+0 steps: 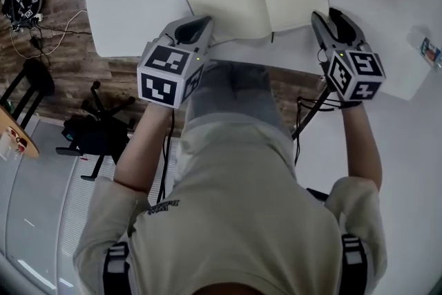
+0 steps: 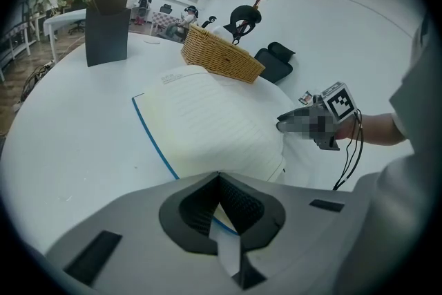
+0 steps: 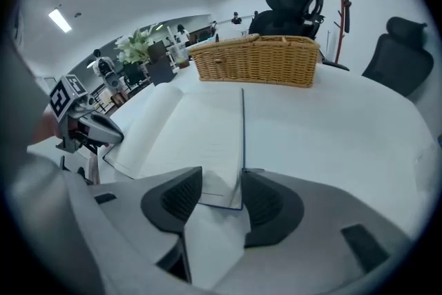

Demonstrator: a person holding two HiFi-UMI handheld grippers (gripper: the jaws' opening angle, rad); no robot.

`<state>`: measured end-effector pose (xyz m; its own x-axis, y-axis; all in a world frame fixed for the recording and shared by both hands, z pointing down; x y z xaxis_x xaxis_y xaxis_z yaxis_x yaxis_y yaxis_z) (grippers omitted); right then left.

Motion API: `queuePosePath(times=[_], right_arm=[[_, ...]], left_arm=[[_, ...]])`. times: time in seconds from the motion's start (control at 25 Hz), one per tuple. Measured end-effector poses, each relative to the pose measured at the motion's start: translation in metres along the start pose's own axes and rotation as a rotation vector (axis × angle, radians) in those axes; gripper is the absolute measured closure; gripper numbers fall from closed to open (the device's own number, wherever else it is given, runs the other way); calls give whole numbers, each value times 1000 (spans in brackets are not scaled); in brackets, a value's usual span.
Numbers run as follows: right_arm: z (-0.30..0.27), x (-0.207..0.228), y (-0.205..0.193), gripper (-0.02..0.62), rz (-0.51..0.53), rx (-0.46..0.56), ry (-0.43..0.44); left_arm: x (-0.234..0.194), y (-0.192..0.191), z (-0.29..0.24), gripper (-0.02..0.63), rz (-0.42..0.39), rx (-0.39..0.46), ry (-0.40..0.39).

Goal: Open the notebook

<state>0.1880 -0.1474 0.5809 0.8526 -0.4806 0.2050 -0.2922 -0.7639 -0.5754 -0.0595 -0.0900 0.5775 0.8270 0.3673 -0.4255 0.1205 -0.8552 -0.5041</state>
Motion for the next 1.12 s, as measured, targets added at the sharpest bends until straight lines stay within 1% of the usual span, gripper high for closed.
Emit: queuePosePath(times=[0.12,0.2,0.28,0.36,0.44,0.52,0.6,0.72,0.8,0.88,0.96,1.04,1.12], right_arm=[[3,3,0,436,6,-3,-13],[7,6,1,495,-11,4,-29],[10,8,3,545,-45,21,-31],[12,7,10,576,-109,55,0],[14,-3,24,588,-171,109,63],[21,-24,41,588,-183,171,145],[31,-54,56,588,-156,214,229],[40,-109,70,591,-93,232,360],[36,-146,71,591,-57,218,457],[29,-182,65,592,-29,182,552],[18,-210,54,592,-4,135,622],[2,-227,41,594,25,94,646],[-13,-231,30,594,43,65,641]], left_arm=[[2,0,-1,606,-3,6,-1],[3,-1,-1,606,-4,7,-1],[1,-2,0,606,2,10,1],[-3,-2,-3,606,8,14,3],[-7,-2,-9,606,12,12,4],[-7,-1,-11,605,14,15,5],[-3,0,-11,606,16,24,4],[2,0,-6,606,19,34,-5],[4,0,-3,606,23,41,-9],[4,1,-2,605,30,48,-13],[3,1,-3,606,40,55,-17],[1,-1,-2,606,53,63,-24],[1,-4,-1,606,68,70,-31]])
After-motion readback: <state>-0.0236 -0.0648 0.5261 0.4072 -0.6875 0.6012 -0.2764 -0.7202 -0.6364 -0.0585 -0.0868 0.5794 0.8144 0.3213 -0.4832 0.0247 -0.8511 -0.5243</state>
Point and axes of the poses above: the fingertips, and each gripper's own axes: z backward along the fingers, x to its right, y out of its top, the point moved 2 cm from there along z, backward along the fingers, and after that the axes turned 7 degrees about x, right-handed, at the moved point
